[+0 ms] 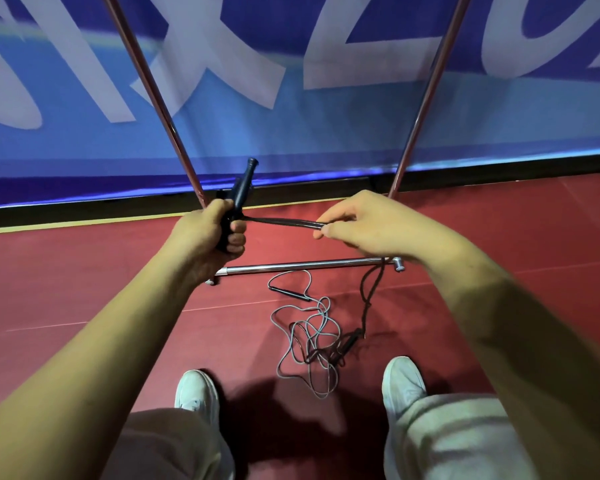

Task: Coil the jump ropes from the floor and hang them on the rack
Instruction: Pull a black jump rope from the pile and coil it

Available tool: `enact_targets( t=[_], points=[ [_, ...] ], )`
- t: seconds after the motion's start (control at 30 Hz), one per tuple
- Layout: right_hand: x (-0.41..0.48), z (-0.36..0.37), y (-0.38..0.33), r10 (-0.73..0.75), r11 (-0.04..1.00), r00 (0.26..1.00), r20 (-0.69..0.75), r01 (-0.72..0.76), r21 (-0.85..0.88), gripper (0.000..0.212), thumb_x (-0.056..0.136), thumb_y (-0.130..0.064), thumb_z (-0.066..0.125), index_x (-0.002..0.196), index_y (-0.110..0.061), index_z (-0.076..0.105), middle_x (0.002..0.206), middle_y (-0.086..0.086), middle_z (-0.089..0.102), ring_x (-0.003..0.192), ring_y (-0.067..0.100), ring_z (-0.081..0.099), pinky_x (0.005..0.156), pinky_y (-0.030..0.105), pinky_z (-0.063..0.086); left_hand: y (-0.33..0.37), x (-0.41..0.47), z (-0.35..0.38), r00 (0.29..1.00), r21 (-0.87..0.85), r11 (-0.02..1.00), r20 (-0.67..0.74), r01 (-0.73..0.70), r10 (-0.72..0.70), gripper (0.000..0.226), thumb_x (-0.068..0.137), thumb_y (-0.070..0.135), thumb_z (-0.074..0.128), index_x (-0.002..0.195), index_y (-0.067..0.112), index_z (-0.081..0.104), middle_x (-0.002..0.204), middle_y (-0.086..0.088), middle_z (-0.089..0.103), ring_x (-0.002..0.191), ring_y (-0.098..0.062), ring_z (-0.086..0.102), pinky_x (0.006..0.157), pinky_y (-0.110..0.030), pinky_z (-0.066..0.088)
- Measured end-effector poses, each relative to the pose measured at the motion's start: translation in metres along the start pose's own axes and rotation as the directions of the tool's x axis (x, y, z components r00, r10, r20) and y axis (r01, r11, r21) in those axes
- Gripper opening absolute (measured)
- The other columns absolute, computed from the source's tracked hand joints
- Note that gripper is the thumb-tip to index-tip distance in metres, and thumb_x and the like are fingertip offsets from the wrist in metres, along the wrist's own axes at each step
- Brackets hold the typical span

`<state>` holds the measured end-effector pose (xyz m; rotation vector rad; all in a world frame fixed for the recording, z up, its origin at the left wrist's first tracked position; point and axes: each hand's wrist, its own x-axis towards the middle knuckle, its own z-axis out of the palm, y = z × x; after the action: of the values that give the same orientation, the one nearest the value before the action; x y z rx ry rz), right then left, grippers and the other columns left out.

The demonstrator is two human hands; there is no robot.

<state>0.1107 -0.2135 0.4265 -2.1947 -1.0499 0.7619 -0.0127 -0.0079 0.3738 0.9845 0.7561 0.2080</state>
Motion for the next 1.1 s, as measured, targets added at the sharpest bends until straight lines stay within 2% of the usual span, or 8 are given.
enact_targets(
  t=[0.1,0.2,0.3,0.5,0.7,0.83,0.97,1.1],
  points=[
    [-0.001,-0.001,-0.004,-0.033,0.999,0.999,-0.007,0.034,0.024,0.017,0.091,-0.02,0.061,0.088,-0.022,0.078,0.039,-0.01,0.041,0.039,0.009,0.03,0.051,0.029,0.026,-0.005,-0.003,-0.002,0.98,0.521,0.836,0.008,-0.172,0.197,0.017,0.101,0.025,0.054,0.102,0.008,0.052,0.068,-0.007,0.052,0.05,-0.013,0.046,0.049,-0.025,0.04],
    [-0.003,-0.002,-0.011,-0.084,0.996,0.996,0.027,0.084,0.01,0.011,0.087,-0.02,0.068,0.086,-0.017,0.078,0.039,-0.011,0.041,0.037,0.007,0.033,0.045,0.023,0.026,-0.009,-0.004,-0.005,0.932,0.916,0.297,0.169,-0.268,0.322,0.029,0.097,0.031,0.061,0.111,0.008,0.052,0.085,-0.008,0.063,0.072,-0.026,0.058,0.063,-0.033,0.039],
    [-0.003,-0.006,-0.013,-0.127,0.991,0.992,0.0,0.127,-0.042,0.006,0.083,-0.02,0.075,0.083,-0.016,0.078,0.044,-0.011,0.044,0.042,0.005,0.036,0.045,0.02,0.025,-0.021,-0.009,0.001,0.934,0.948,0.044,0.303,-0.316,0.191,0.031,0.096,0.028,0.062,0.114,0.008,0.048,0.101,-0.015,0.063,0.087,-0.034,0.058,0.063,-0.033,0.029],
    [-0.003,-0.005,-0.014,-0.185,0.982,0.983,-0.003,0.184,-0.049,0.004,0.081,-0.02,0.077,0.082,-0.018,0.079,0.068,-0.004,0.07,0.056,0.012,0.053,0.059,0.028,0.043,-0.044,-0.024,0.019,0.887,0.876,-0.14,0.455,-0.461,-0.074,0.054,0.076,0.063,0.071,0.106,0.02,0.059,0.091,-0.001,0.069,0.087,-0.025,0.063,0.074,-0.034,0.05],
    [0.004,-0.012,0.013,-0.076,0.993,0.992,-0.105,0.085,0.086,0.009,0.079,-0.02,0.08,0.08,-0.013,0.075,0.05,-0.004,0.055,0.041,0.009,0.043,0.047,0.02,0.035,-0.033,-0.036,0.028,0.749,0.755,0.062,0.656,-0.653,-0.099,0.033,0.081,0.053,0.073,0.107,0.034,0.067,0.067,0.024,0.062,0.061,0.003,0.053,0.065,-0.017,0.042],
    [0.008,-0.007,0.033,0.016,0.974,0.996,-0.083,0.004,0.227,0.009,0.079,-0.016,0.08,0.08,-0.01,0.074,0.053,0.004,0.058,0.044,0.013,0.054,0.052,0.025,0.04,-0.021,-0.039,0.024,0.688,0.667,0.321,0.723,-0.673,-0.059,0.029,0.08,0.049,0.077,0.099,0.033,0.063,0.072,0.013,0.059,0.065,-0.006,0.052,0.065,-0.026,0.049],
    [0.011,-0.008,0.036,0.046,0.938,0.998,-0.037,-0.031,0.345,0.01,0.089,-0.018,0.071,0.08,-0.019,0.076,0.056,-0.001,0.059,0.051,0.015,0.06,0.052,0.026,0.049,-0.013,-0.038,0.022,0.797,0.459,0.726,0.57,-0.512,0.201,0.022,0.083,0.02,0.076,0.088,0.015,0.055,0.064,0.0,0.042,0.05,-0.01,0.039,0.045,-0.02,0.033],
    [0.013,0.005,0.022,-0.001,0.931,0.998,0.06,-0.021,0.363,0.025,0.096,-0.031,0.06,0.093,-0.011,0.075,0.056,-0.002,0.044,0.047,0.015,0.048,0.054,0.029,0.04,-0.007,-0.03,0.02,0.855,0.138,0.919,0.437,-0.37,0.279,0.038,0.088,0.016,0.061,0.126,0.015,0.054,0.073,-0.007,0.04,0.049,-0.014,0.031,0.049,-0.023,0.023]
  ],
)
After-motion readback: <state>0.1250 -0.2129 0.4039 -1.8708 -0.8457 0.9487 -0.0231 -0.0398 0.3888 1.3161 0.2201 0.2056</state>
